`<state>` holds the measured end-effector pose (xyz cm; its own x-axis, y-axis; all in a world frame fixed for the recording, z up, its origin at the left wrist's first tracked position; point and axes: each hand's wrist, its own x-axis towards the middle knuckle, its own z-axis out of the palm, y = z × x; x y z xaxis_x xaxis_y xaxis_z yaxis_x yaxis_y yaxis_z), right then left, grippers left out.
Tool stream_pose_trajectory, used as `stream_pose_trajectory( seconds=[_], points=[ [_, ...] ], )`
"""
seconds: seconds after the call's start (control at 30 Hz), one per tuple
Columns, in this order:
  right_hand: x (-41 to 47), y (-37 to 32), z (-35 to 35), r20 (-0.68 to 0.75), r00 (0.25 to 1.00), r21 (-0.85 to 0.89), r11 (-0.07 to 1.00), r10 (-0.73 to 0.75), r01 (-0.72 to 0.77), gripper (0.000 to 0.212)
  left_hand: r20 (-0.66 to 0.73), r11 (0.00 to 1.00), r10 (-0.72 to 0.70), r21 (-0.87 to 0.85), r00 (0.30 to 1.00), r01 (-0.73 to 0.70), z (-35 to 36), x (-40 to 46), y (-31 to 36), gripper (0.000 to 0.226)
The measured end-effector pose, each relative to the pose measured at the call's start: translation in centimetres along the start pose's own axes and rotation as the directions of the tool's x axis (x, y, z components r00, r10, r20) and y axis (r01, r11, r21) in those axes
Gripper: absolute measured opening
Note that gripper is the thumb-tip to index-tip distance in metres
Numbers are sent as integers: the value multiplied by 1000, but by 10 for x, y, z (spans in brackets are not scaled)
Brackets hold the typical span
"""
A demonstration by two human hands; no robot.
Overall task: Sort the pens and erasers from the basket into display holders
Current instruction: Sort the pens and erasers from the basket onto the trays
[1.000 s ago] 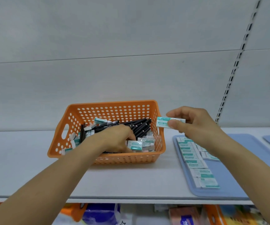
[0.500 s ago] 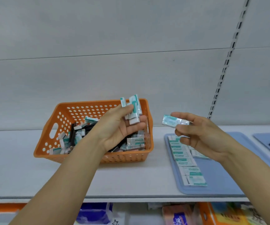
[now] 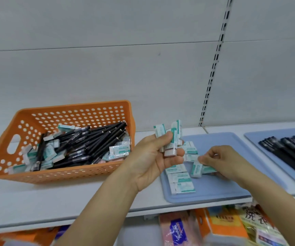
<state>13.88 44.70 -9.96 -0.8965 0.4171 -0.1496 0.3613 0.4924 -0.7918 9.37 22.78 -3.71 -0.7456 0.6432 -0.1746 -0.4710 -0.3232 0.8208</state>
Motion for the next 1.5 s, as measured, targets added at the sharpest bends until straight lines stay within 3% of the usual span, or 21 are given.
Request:
stream_pose_trajectory(
  seconds=[0.1,0.17,0.27,0.37,0.47,0.53,0.6,0.73,0.83,1.0,1.27,1.4,1.47,1.5],
  points=[
    [-4,1,-8,-72,997,-106,994,5,-13,29,-45,999,-46,7,998,46,-7,5,-9,22],
    [-7,1,-18,-118,993,-287,958,-22,-13,29,-76,997,-67,20,995,68,-10,6,-13,21],
    [-12,4,-34,-155,977,-451,891,-145,60,22,-121,995,-90,24,989,93,-11,8,-19,21],
    [-17,5,-42,30,966,-344,904,-258,253,7,-139,994,-103,21,985,107,-10,10,-23,22],
    [-20,10,-41,309,919,-395,846,-246,359,28,-137,993,-110,16,984,113,-9,11,-26,25],
    [-18,14,-37,363,898,-440,804,-250,401,49,-134,993,-109,19,985,112,-10,11,-26,26],
    [-15,15,-32,401,872,-473,753,-279,458,58,-141,994,-104,26,985,108,-12,11,-26,26],
    [-12,10,-29,453,815,-507,646,-363,570,46,-153,994,-101,30,983,107,-17,10,-27,25],
    [-15,7,-33,492,799,-503,636,-347,586,35,-157,993,-107,23,982,112,-22,10,-27,25],
    [-18,-1,-11,305,882,-646,603,-358,468,34,-142,995,-86,36,986,92,-23,10,-28,29],
    [-36,12,-6,170,847,-619,614,-503,490,12,-117,995,-97,-10,988,96,-23,10,-36,19],
    [-42,15,-5,184,842,-616,607,-507,501,21,-87,994,-105,-15,991,104,-18,10,-40,21],
    [-47,11,-2,114,845,-507,700,-523,502,26,-62,995,-99,14,993,100,-16,11,-41,21],
    [-50,5,0,20,853,-338,799,-522,497,28,-44,995,-95,39,994,97,-14,12,-42,21]
  ],
)
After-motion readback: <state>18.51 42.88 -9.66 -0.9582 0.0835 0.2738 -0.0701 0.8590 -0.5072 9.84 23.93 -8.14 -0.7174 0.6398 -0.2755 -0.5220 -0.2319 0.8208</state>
